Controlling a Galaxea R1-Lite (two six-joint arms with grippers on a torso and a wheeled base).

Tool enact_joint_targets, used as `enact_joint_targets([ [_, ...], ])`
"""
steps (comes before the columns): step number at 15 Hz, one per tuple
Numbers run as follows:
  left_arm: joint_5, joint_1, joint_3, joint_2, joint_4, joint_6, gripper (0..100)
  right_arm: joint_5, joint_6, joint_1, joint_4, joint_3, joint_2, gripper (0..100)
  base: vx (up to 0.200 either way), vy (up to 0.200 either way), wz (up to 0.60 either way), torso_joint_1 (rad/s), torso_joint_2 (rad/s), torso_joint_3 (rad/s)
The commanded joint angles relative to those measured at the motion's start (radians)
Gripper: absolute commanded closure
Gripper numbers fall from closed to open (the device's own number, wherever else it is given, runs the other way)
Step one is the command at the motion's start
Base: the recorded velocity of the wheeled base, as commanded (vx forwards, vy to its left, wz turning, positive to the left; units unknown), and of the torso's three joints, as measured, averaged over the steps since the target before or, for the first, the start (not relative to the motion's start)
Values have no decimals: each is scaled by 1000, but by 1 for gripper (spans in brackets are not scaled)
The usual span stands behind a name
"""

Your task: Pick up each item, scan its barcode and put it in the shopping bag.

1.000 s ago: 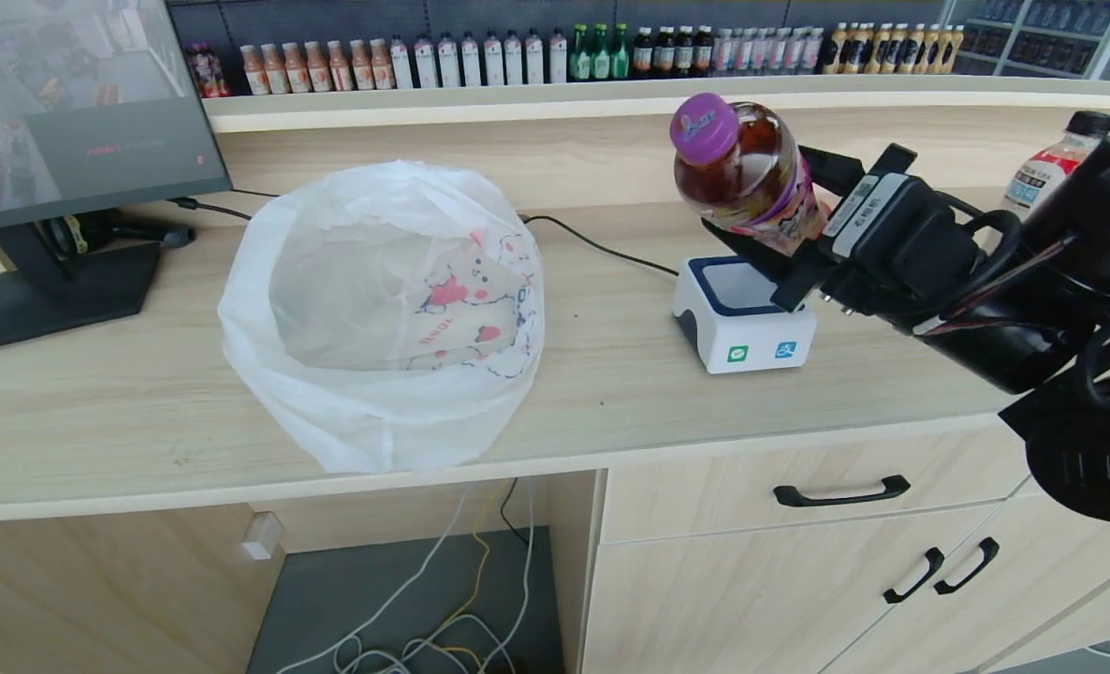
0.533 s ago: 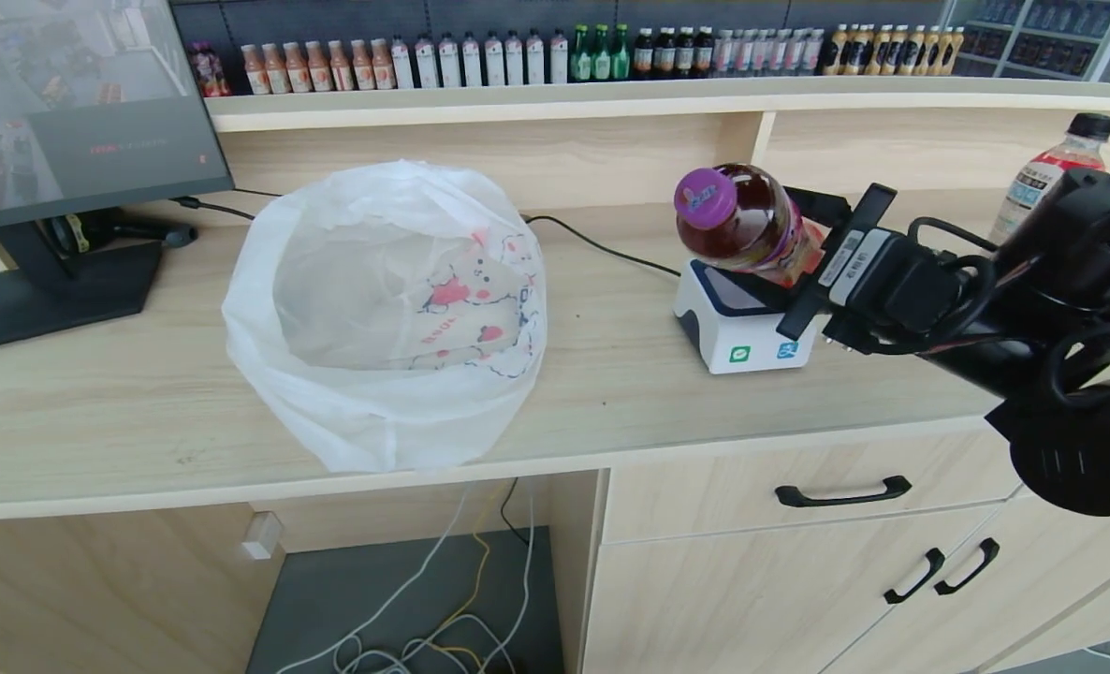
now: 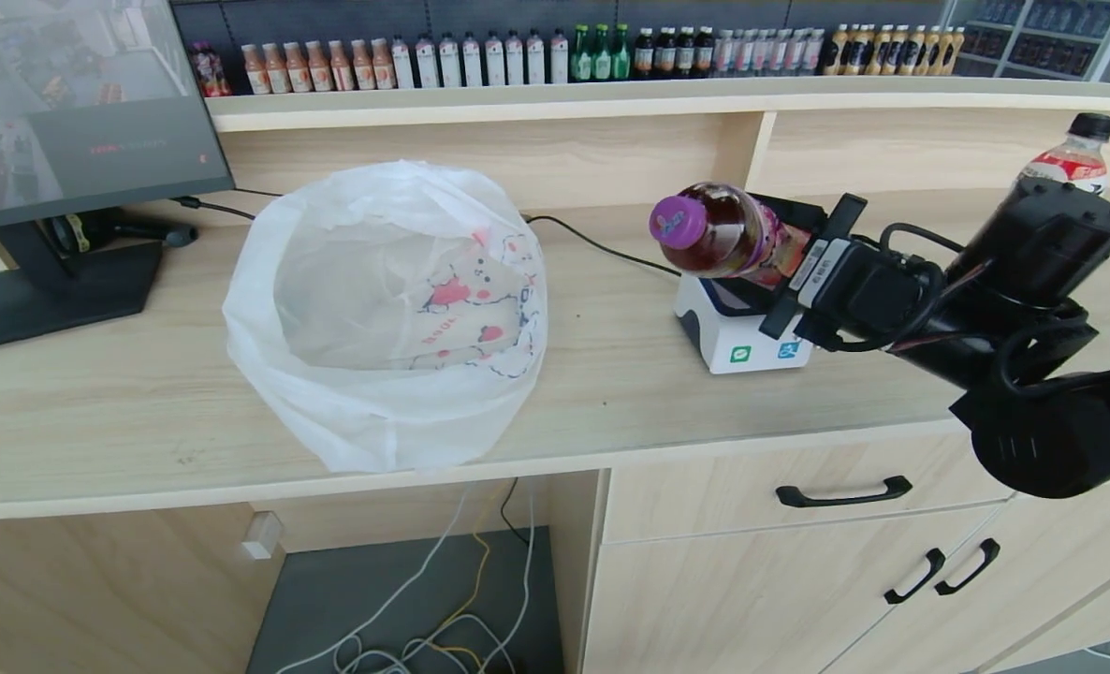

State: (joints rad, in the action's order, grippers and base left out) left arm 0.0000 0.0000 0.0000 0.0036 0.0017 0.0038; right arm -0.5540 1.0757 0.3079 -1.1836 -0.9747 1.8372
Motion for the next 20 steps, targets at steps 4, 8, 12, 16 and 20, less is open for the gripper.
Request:
enact_joint_targets([
  [4, 0, 0, 0, -1, 0, 1, 0, 3, -8, -1, 1, -39, 31, 100, 0, 0, 0, 0, 0, 0],
  [8, 0, 0, 0, -1, 0, 1, 0, 3, -19, 0, 1, -58, 42, 100, 0, 0, 0, 0, 0, 0],
  [12, 0, 0, 0, -1, 0, 1, 0, 16, -28, 7, -1, -58, 42, 100, 0, 0, 0, 0, 0, 0],
  [16, 0, 0, 0, -1, 0, 1, 0, 16, -28, 13, -2, -47, 42, 100, 0, 0, 0, 0, 0, 0],
  [20, 0, 0, 0, -1, 0, -4, 0, 17, -30, 14, -2, -41, 40, 100, 0, 0, 0, 0, 0, 0],
])
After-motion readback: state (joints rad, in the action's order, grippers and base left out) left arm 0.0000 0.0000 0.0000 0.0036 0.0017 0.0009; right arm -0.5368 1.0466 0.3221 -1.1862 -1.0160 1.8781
